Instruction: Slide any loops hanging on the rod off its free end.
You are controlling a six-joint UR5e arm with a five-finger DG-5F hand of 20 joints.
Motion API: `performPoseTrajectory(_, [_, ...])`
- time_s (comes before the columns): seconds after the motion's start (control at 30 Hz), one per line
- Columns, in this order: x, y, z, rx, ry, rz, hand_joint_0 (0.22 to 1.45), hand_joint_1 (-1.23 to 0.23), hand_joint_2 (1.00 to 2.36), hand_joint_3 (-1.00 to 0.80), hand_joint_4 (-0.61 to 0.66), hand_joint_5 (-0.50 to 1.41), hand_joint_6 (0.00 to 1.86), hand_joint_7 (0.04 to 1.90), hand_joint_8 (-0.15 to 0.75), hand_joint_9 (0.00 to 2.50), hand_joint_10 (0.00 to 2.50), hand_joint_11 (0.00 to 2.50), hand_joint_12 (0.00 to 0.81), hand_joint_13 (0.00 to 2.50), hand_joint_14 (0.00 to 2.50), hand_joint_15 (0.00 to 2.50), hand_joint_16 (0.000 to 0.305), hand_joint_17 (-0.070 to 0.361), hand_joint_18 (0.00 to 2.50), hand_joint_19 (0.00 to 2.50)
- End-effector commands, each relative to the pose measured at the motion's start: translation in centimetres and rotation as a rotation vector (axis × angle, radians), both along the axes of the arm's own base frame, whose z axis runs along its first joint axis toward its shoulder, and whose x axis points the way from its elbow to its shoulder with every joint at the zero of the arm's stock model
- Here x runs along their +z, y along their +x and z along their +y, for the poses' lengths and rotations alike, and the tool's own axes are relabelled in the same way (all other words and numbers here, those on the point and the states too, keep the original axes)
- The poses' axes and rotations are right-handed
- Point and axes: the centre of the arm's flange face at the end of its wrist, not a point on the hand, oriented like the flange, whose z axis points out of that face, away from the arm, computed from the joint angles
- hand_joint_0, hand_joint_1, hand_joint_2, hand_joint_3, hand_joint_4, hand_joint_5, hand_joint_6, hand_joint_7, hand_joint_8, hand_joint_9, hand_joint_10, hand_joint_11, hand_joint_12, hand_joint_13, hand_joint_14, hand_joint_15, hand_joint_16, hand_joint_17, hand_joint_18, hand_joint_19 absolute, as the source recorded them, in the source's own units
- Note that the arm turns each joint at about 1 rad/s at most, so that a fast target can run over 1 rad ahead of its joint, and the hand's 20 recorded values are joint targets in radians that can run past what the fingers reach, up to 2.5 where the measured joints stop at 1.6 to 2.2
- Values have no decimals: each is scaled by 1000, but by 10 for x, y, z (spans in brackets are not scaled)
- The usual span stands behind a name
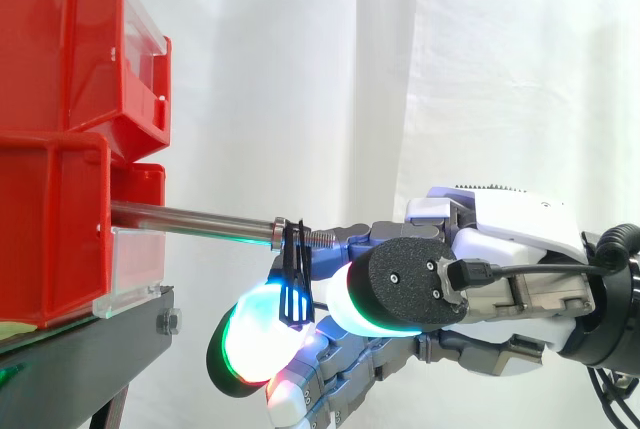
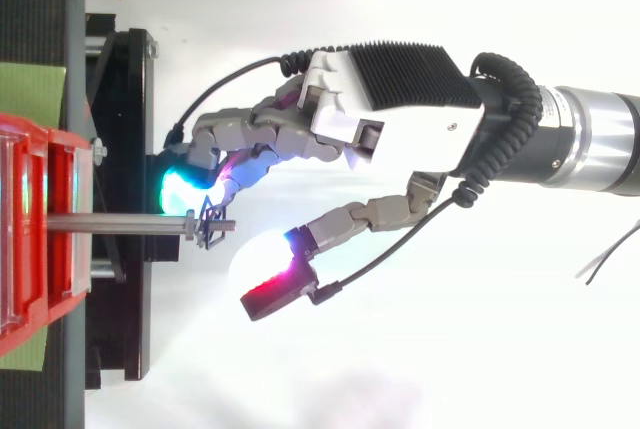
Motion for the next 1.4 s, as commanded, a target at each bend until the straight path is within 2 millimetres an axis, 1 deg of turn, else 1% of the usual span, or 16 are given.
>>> performPoseTrajectory(0.0, [0, 0, 1, 2, -3, -1, 610, -683, 1016, -325, 229, -169, 726, 1038, 322, 819, 7, 219, 299, 970, 6, 153, 40, 91, 895, 273])
performPoseTrajectory(0.03, [1, 0, 0, -1, -2, -2, 609, -684, 1016, -316, 217, -178, 754, 1024, 321, 819, 8, 226, 300, 971, 6, 150, 40, 91, 896, 269])
performPoseTrajectory(0.07, [0, 0, 1, 0, -4, -1, 605, -685, 1018, -296, 205, -191, 801, 970, 325, 818, 7, 237, 304, 971, 6, 156, 40, 91, 897, 275])
performPoseTrajectory(0.2, [1, 0, 1, 0, -4, -4, 594, -675, 1022, -242, 217, -201, 839, 964, 324, 821, 8, 254, 305, 972, 7, 158, 41, 92, 900, 279])
performPoseTrajectory(0.4, [0, 0, 1, 0, -4, -3, 570, -632, 1030, -72, 163, -206, 899, 967, 328, 825, 9, 268, 309, 976, 6, 185, 43, 96, 913, 300])
performPoseTrajectory(0.6, [1, 0, 1, 1, -4, -4, 569, -609, 1028, 24, 116, -201, 923, 981, 338, 831, 11, 276, 317, 983, 7, 190, 45, 100, 932, 311])
performPoseTrajectory(0.77, [1, 0, 1, 0, -4, -6, 575, -608, 1024, 62, 95, -191, 931, 976, 362, 851, 9, 286, 334, 1007, 6, 187, 49, 111, 977, 295])
performPoseTrajectory(1.37, [0, 0, 1, 0, -4, -4, 587, -627, 1015, 120, -4, -169, 927, 1014, 376, 877, 9, 286, 359, 1035, 6, 189, 55, 124, 1041, 289])
